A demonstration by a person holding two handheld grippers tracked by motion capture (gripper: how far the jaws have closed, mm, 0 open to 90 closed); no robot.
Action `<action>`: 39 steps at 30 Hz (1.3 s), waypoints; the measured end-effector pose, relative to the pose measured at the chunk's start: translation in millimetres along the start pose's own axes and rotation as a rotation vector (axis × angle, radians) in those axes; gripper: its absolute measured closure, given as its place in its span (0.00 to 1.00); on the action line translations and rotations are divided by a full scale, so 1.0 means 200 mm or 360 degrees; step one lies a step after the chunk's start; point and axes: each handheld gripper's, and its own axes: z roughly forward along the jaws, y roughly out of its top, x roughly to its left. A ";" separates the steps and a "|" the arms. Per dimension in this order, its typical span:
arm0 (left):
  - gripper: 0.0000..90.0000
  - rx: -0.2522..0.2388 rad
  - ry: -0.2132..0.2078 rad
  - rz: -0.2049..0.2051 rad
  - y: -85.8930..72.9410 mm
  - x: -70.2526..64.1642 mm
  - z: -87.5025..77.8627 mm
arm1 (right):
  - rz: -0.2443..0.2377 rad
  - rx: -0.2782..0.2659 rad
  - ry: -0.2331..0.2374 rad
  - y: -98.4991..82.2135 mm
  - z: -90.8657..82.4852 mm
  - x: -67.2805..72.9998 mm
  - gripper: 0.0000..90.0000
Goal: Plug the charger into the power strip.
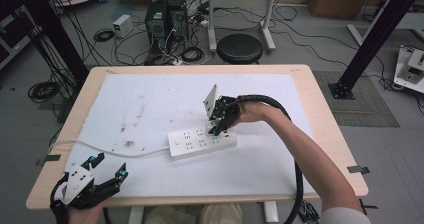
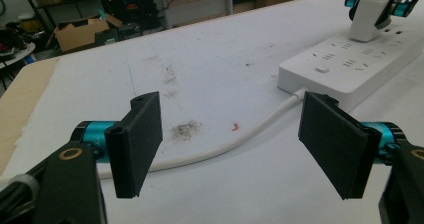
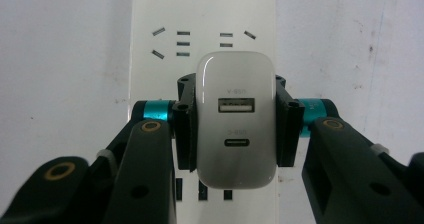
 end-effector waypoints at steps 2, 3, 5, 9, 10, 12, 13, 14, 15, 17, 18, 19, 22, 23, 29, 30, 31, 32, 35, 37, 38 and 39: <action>0.28 0.0000 -0.0002 0.0005 0.00 0.00 0.00 | 0.0012 -0.0002 0.0005 0.00 0.00 0.00 0.71; 0.28 -0.0001 -0.0001 0.0010 0.01 -0.01 0.00 | 0.0025 -0.0013 0.0032 0.00 0.01 -0.02 0.71; 0.29 0.0000 0.0003 0.0012 0.01 -0.01 0.00 | 0.0037 -0.0029 0.0047 0.00 0.01 -0.03 0.71; 0.29 -0.0001 0.0011 0.0003 0.00 0.00 -0.01 | 0.0052 -0.0055 0.0067 -0.02 0.03 -0.04 0.71; 0.29 -0.0004 0.0016 -0.0001 0.00 0.00 -0.02 | 0.0064 -0.0060 0.0071 -0.02 0.03 -0.04 0.71; 0.29 -0.0002 0.0016 -0.0006 0.00 0.01 -0.02 | 0.0067 -0.0064 0.0064 -0.03 0.03 -0.03 0.71; 0.29 -0.0001 0.0018 -0.0007 -0.01 0.01 -0.02 | 0.0067 -0.0066 0.0064 -0.03 0.03 -0.03 0.71; 0.29 -0.0001 0.0018 -0.0007 -0.01 0.01 -0.02 | 0.0067 -0.0066 0.0064 -0.03 0.03 -0.03 0.71; 0.29 -0.0001 0.0018 -0.0007 -0.01 0.01 -0.02 | 0.0070 -0.0077 0.0069 -0.03 0.03 -0.04 0.71; 0.29 -0.0004 0.0007 -0.0004 0.00 0.01 -0.01 | 0.0071 -0.0082 0.0077 -0.03 0.03 -0.04 0.71; 0.29 -0.0003 0.0004 0.0004 0.00 0.01 0.00 | 0.0068 -0.0077 0.0070 -0.03 0.03 -0.04 0.71; 0.29 -0.0003 -0.0002 0.0002 0.00 0.01 0.00 | 0.0068 -0.0077 0.0070 -0.03 0.03 -0.04 0.71; 0.29 -0.0004 -0.0012 0.0001 0.00 0.01 0.01 | 0.0074 -0.0100 0.0050 -0.04 0.03 -0.03 0.70; 0.29 -0.0006 -0.0013 0.0003 0.00 0.01 0.01 | 0.0080 -0.0103 0.0049 -0.04 0.03 -0.03 0.70; 0.29 -0.0009 -0.0008 -0.0006 -0.01 0.03 -0.01 | 0.0100 -0.0125 0.0068 -0.04 0.03 -0.03 0.69; 0.29 -0.0010 -0.0004 -0.0002 -0.01 0.03 -0.01 | 0.0109 -0.0141 0.0069 -0.04 0.03 -0.04 0.66; 0.29 -0.0012 -0.0003 -0.0011 -0.01 0.04 -0.02 | 0.0118 -0.0147 0.0067 -0.04 0.03 -0.04 0.59; 0.29 -0.0017 0.0001 -0.0011 -0.01 0.04 -0.02 | 0.0145 -0.0166 0.0067 -0.04 0.02 -0.04 0.53; 0.29 -0.0016 0.0001 -0.0017 -0.02 0.05 -0.02 | 0.0161 -0.0207 0.0056 -0.04 0.00 -0.04 0.34; 0.29 -0.0019 -0.0001 -0.0022 -0.02 0.05 -0.02 | 0.0189 -0.0189 0.0073 -0.04 0.00 -0.03 0.25; 0.29 -0.0018 -0.0003 -0.0020 -0.02 0.05 -0.01 | 0.0196 -0.0173 0.0075 -0.04 0.00 -0.03 0.23; 0.29 -0.0013 -0.0011 -0.0016 -0.02 0.05 -0.01 | 0.0205 -0.0169 0.0082 -0.04 0.00 -0.02 0.23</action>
